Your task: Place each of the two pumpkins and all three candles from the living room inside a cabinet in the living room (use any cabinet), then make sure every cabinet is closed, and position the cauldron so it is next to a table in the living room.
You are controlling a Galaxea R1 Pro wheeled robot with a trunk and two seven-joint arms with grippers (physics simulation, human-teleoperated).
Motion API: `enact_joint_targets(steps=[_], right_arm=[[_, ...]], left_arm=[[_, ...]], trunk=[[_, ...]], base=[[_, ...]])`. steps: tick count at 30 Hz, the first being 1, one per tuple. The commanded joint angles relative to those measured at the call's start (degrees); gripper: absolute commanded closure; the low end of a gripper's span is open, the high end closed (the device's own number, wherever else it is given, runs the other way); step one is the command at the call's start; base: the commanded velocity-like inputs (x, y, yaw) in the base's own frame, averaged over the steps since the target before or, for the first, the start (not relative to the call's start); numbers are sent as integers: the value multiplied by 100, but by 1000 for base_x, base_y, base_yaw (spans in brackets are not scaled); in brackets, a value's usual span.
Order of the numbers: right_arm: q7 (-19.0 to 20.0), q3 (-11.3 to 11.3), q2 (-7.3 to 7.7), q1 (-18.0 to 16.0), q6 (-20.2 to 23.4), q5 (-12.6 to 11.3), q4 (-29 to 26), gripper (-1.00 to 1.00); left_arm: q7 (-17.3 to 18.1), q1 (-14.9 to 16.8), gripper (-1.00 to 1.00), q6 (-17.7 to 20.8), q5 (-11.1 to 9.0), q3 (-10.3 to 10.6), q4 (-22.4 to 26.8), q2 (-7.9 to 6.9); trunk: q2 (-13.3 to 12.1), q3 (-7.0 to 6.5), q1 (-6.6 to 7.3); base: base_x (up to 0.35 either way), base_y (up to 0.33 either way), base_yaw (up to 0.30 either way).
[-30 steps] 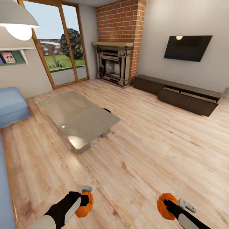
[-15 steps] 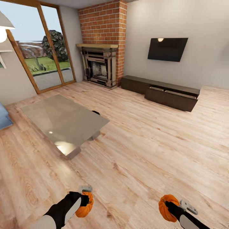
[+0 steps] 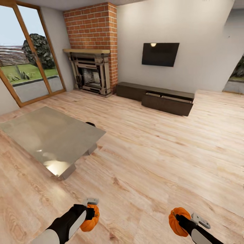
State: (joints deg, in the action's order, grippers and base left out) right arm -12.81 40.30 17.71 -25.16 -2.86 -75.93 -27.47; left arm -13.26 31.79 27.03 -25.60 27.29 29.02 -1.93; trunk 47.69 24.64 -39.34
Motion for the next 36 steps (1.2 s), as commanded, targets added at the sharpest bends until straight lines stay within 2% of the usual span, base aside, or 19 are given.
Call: enact_joint_targets(steps=[1,13,27,36], right_arm=[[-47,48,6,-7,-30,-58,-13,100],[-55,48,5,-7,-39,-54,-4,100],[-63,48,-28,-7,-48,-46,3,100],[-64,48,-30,-7,-48,-50,5,100]], left_arm=[[-54,3,100,22,-59,47,16,-9],[-54,3,100,22,-59,47,16,-9],[-23,3,100,29,-59,42,16,-26],[-18,3,100,24,-59,48,16,-27]], trunk=[[5,1,-4],[5,-93,-4],[5,-224,-4],[5,-310,-4]], base=[[256,126,-258],[48,15,-177],[6,2,-10],[208,148,0]])
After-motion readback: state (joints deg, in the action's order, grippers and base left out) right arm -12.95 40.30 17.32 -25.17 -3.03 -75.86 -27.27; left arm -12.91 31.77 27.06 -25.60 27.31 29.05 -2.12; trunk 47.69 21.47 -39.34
